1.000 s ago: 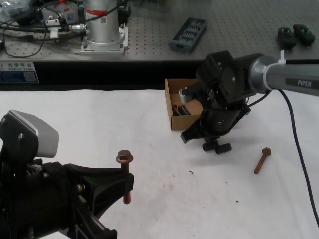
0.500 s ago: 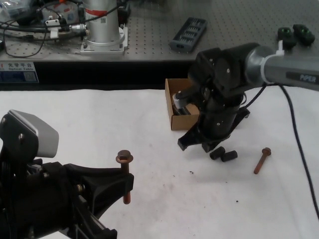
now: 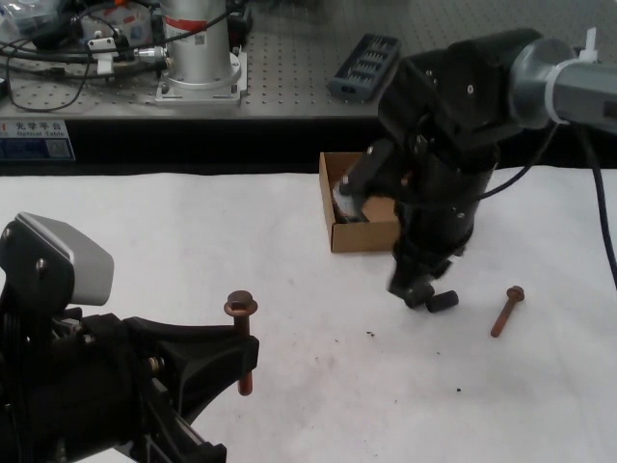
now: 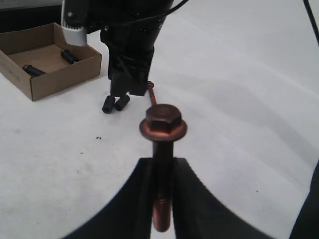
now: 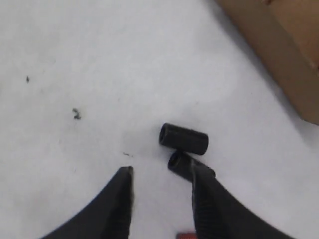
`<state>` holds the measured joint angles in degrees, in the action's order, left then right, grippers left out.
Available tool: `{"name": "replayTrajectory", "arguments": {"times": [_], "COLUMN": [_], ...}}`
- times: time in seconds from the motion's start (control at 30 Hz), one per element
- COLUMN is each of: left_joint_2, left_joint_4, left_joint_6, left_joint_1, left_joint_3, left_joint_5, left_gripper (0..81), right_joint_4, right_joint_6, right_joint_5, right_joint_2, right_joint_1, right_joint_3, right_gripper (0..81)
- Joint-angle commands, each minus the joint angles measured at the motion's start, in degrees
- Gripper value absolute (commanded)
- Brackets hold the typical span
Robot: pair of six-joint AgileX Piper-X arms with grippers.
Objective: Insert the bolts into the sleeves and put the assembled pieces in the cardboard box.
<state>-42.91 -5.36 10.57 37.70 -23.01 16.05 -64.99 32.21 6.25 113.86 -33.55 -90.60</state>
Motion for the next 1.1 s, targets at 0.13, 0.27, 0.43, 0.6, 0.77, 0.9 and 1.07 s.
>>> {"name": "replayTrajectory", "arguments": {"times": [0.13,0.27,0.43,0.6,0.77,0.9,1.07], "left_joint_2": [0.5,0.5,0.5,0.5,0.5,0.5,0.5], "left_joint_4": [1.2,1.2,1.2,1.2,1.2,1.2,1.0], "left_joint_6": [-0.3,-0.4,-0.7,-0.7,-0.7,-0.7,-0.6], "left_joint_1": [0.3,0.3,0.3,0.3,0.3,0.3,0.3], "left_joint_3": [-0.2,-0.2,-0.2,-0.2,-0.2,-0.2,-0.2], "left_joint_5": [0.3,0.3,0.3,0.3,0.3,0.3,0.3], "left_gripper": [0.6,0.6,0.6,0.6,0.6,0.6,0.6], "right_joint_4": [-0.2,2.5,7.4,11.5,15.9,17.8,18.6], "right_joint_6": [15.8,26.2,34.9,41.0,42.7,43.5,43.7], "right_joint_5": [-0.8,-0.4,-0.4,-0.4,-0.4,-0.4,-0.4], "right_joint_2": [-0.6,-0.6,-0.6,-0.6,-0.5,-0.5,-0.5], "right_joint_1": [0.1,0.1,0.1,0.1,0.1,0.1,0.1], "right_joint_3": [1.2,3.8,7.2,9.1,9.8,9.8,9.8], "right_gripper": [21.8,23.9,27.2,26.5,26.5,26.5,26.5]}}
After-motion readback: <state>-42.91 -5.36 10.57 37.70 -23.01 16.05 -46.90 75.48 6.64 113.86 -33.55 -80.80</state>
